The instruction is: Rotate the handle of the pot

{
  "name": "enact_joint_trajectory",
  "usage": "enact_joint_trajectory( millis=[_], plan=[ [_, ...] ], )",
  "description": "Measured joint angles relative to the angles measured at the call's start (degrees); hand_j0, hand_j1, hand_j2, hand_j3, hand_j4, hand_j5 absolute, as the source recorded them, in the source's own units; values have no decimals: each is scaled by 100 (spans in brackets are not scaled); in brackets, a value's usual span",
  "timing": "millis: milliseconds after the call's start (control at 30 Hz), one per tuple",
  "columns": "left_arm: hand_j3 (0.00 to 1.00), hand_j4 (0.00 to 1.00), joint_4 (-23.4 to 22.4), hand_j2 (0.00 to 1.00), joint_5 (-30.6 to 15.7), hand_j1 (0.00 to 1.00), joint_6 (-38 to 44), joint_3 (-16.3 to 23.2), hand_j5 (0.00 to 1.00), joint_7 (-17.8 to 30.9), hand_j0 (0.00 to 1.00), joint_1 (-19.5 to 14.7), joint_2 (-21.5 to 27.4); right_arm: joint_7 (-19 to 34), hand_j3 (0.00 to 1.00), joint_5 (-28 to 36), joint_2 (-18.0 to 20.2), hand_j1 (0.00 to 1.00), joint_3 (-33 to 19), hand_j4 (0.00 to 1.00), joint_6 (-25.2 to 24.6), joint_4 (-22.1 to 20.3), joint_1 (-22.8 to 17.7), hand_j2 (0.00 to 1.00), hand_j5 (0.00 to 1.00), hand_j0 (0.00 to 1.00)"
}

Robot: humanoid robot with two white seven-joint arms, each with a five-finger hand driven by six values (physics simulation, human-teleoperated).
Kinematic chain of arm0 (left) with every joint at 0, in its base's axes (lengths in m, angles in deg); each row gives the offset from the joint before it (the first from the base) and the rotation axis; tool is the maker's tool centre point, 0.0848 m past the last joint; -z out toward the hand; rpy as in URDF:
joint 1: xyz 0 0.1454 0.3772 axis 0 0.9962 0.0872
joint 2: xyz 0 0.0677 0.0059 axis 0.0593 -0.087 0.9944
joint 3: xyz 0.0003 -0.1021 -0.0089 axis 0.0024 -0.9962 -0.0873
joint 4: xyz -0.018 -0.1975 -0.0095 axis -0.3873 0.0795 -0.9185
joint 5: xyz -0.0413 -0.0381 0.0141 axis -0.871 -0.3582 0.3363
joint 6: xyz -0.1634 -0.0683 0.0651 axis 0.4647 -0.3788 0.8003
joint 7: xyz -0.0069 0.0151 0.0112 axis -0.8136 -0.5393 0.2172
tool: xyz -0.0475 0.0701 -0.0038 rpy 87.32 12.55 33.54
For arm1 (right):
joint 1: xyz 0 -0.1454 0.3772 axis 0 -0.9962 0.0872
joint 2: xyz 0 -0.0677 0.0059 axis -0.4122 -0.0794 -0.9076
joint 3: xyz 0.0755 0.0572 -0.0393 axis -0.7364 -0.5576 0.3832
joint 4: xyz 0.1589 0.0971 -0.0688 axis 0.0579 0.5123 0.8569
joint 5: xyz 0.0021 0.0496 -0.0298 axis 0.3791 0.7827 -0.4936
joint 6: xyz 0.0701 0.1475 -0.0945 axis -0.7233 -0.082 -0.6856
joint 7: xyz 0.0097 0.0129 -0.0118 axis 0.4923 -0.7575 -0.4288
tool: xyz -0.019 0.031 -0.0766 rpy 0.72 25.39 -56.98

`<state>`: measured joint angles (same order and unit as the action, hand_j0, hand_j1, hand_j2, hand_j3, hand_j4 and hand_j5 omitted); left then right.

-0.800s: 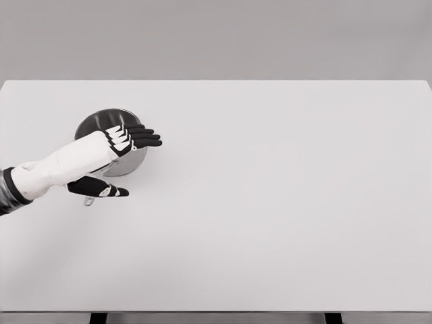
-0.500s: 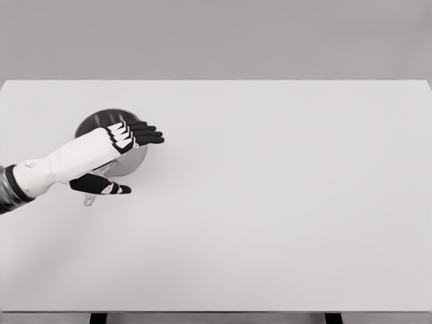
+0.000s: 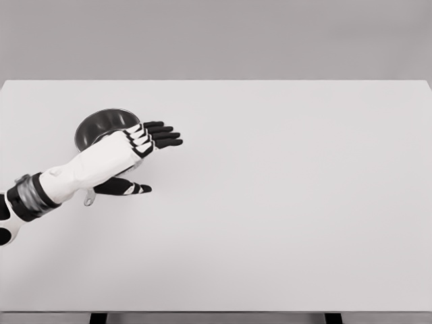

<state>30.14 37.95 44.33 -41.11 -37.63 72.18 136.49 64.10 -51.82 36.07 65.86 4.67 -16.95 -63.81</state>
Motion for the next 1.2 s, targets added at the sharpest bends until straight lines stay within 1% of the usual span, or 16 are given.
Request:
enact_joint_trajectory(
  millis=[33, 67, 133, 267, 367, 500, 867, 1200],
  plan=[
    [100, 100, 0, 100, 116, 100, 179, 1, 100, -63, 100, 35, -3, 0, 100, 1, 0, 100, 1, 100, 0, 0, 0, 100, 100, 100],
    [100, 100, 0, 100, 226, 100, 422, 7, 100, -103, 100, 140, -5, 0, 100, 1, 0, 100, 1, 100, 0, 0, 0, 100, 100, 100],
    [100, 100, 0, 100, 386, 100, 837, 23, 100, -119, 100, 185, -5, 0, 100, 1, 0, 100, 1, 100, 0, 0, 0, 100, 100, 100],
    [100, 100, 4, 100, 521, 100, 1166, 55, 100, 196, 100, 158, -2, 0, 100, 3, 0, 100, 3, 100, 0, 0, 0, 100, 100, 100],
    [100, 100, 6, 100, 551, 100, 1231, 64, 100, 332, 100, 141, 4, 0, 100, 2, 0, 100, 2, 100, 0, 0, 0, 100, 100, 100],
    [100, 100, 6, 100, 562, 100, 1249, 69, 100, 388, 100, 53, 13, 1, 100, 2, 0, 100, 2, 100, 0, 0, 0, 100, 100, 100],
    [100, 100, -1, 100, 531, 100, 1247, 67, 100, 384, 100, 70, 63, 0, 100, 2, 0, 100, 3, 100, 0, 0, 0, 100, 100, 100],
    [100, 100, -1, 100, 610, 100, 1282, 67, 100, 406, 100, 79, 170, 0, 100, 3, 0, 100, 1, 100, 0, 0, 0, 100, 100, 100]
  ],
)
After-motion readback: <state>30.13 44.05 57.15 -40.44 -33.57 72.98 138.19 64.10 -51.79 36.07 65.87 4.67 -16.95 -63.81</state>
